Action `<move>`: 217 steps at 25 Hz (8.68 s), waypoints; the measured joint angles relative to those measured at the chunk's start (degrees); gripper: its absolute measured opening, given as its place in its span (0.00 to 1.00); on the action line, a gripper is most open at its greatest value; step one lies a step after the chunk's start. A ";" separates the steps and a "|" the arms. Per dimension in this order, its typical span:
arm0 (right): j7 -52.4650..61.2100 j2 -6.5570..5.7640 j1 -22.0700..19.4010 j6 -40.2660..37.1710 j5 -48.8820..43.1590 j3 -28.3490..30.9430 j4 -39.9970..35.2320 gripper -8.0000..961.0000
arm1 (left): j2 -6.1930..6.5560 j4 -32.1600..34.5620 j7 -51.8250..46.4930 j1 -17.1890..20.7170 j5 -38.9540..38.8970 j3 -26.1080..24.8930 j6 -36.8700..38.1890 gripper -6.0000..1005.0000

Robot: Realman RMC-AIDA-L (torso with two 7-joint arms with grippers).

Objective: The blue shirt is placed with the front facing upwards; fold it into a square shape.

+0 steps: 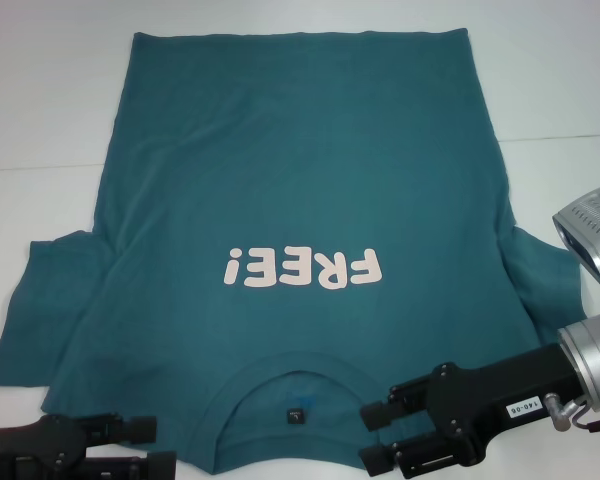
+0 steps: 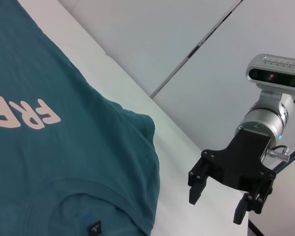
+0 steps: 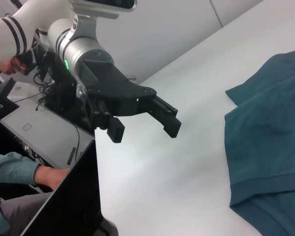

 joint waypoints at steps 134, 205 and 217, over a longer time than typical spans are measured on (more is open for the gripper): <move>40.93 -10.81 13.02 12.71 -2.89 9.28 10.30 0.66 | 7.06 -21.90 -32.23 -13.36 10.42 -10.02 -50.63 0.25; 41.46 -10.48 12.79 13.35 -2.90 10.37 10.45 0.66 | 5.55 -14.00 -49.89 -29.33 22.32 1.44 -41.67 0.08; 41.47 -10.45 12.65 14.01 -2.90 10.38 10.52 0.66 | 5.03 -15.96 -48.74 -30.77 21.47 4.22 -42.58 0.14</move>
